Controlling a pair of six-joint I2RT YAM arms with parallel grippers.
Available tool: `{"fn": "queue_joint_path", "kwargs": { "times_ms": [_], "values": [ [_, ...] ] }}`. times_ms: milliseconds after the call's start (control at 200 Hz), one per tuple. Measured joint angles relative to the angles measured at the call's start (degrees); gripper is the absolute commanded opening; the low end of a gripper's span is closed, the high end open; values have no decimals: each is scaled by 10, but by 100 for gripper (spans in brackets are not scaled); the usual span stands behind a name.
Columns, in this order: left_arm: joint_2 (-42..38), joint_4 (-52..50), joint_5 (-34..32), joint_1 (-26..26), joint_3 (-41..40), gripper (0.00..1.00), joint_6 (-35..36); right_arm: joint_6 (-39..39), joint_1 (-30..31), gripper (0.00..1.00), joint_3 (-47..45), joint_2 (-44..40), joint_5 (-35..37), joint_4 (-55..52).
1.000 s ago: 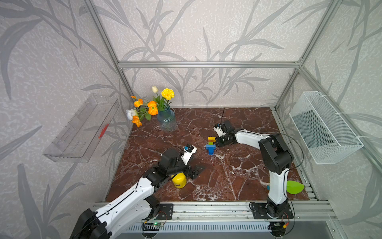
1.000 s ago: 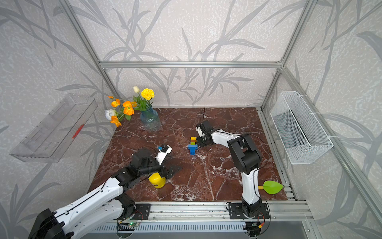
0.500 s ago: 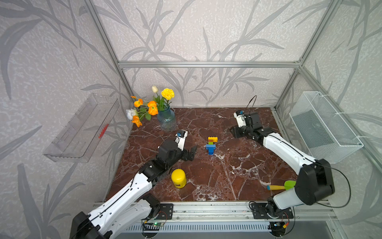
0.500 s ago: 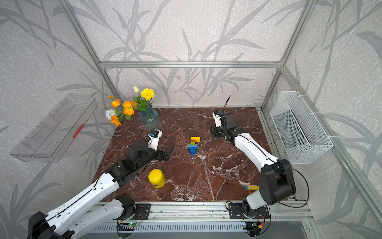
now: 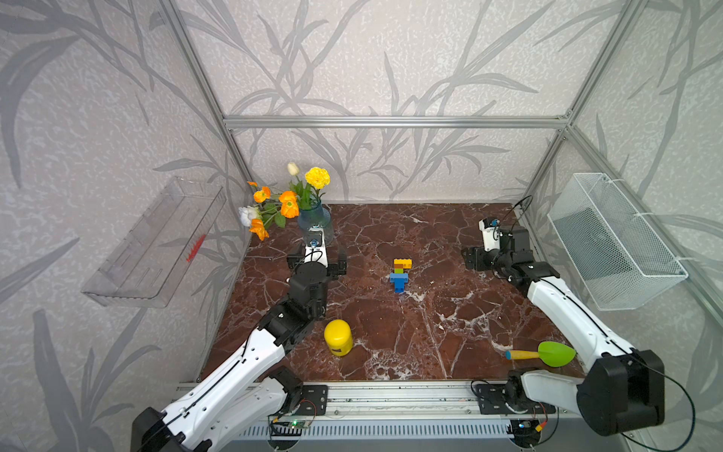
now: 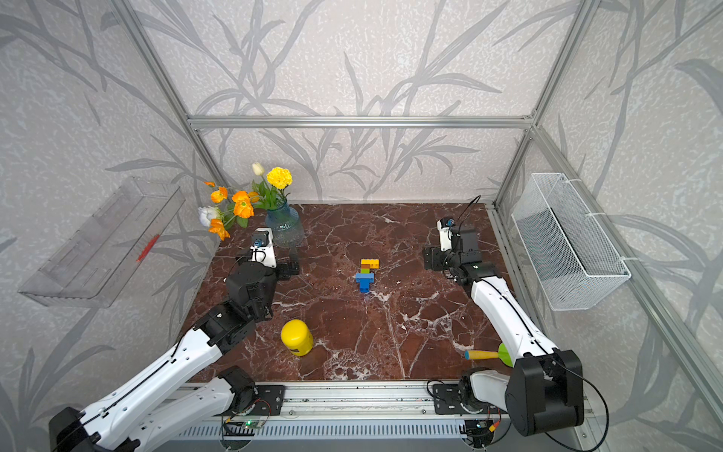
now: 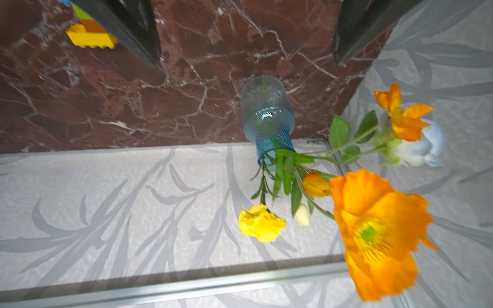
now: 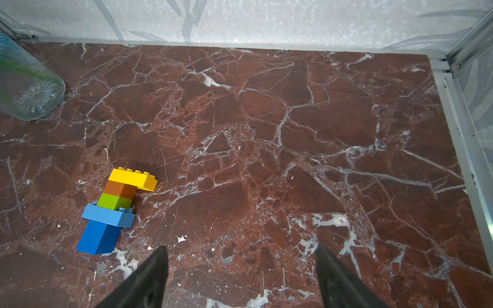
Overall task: Assemble the letter f with lego
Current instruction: Reset both arms
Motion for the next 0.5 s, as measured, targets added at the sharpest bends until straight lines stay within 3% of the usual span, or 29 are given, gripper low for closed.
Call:
{"fn": "queue_joint_path", "kwargs": {
  "times_ms": [90, 215, 355, 500],
  "values": [
    [10, 34, -16, 25, -23, 99, 26, -3, -2, 96, -19, -1, 12, 16],
    [37, 50, -17, 104, -43, 99, 18, -6, -5, 100, -43, -1, 30, 36],
    [76, 118, -7, 179, -107, 99, 3, -10, -6, 99, -58, -1, 56, 60],
    [139, 180, 7, 225, -165, 100, -14, -21, -8, 99, -74, -2, 74, 88]
  ]
}}
